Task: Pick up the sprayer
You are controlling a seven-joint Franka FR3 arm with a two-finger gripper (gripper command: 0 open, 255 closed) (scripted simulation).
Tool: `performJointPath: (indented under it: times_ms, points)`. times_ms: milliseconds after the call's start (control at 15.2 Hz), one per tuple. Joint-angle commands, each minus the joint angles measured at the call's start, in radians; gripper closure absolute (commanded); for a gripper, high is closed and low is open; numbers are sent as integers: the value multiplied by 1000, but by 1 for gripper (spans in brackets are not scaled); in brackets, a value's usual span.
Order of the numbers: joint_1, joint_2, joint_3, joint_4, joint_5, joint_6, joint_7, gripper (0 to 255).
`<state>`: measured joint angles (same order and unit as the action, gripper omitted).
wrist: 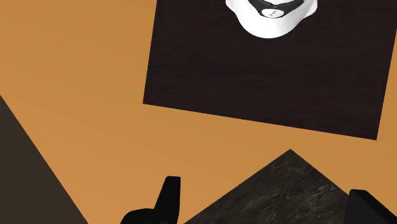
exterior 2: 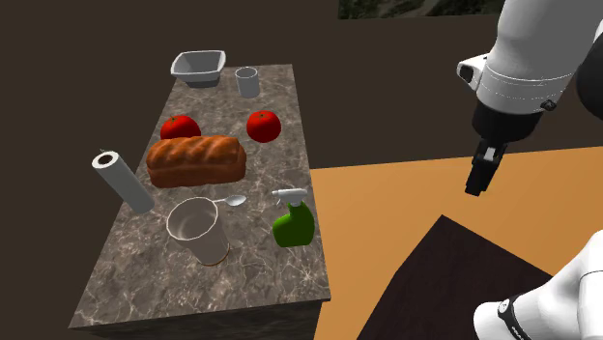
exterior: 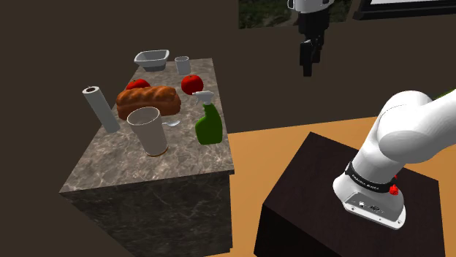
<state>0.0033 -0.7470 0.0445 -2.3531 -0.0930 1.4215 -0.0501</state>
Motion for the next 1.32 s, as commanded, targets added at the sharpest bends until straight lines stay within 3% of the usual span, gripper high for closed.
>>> performJointPath:
  times_ms: [0, 594, 1254]
  points:
    - [0, 0, 0, 0, 0, 0, 0, 0]
    - [57, 400, 59, 227, -18, 82, -75, 0]
    - [124, 829, 139, 570, -80, 61, -140, 0]
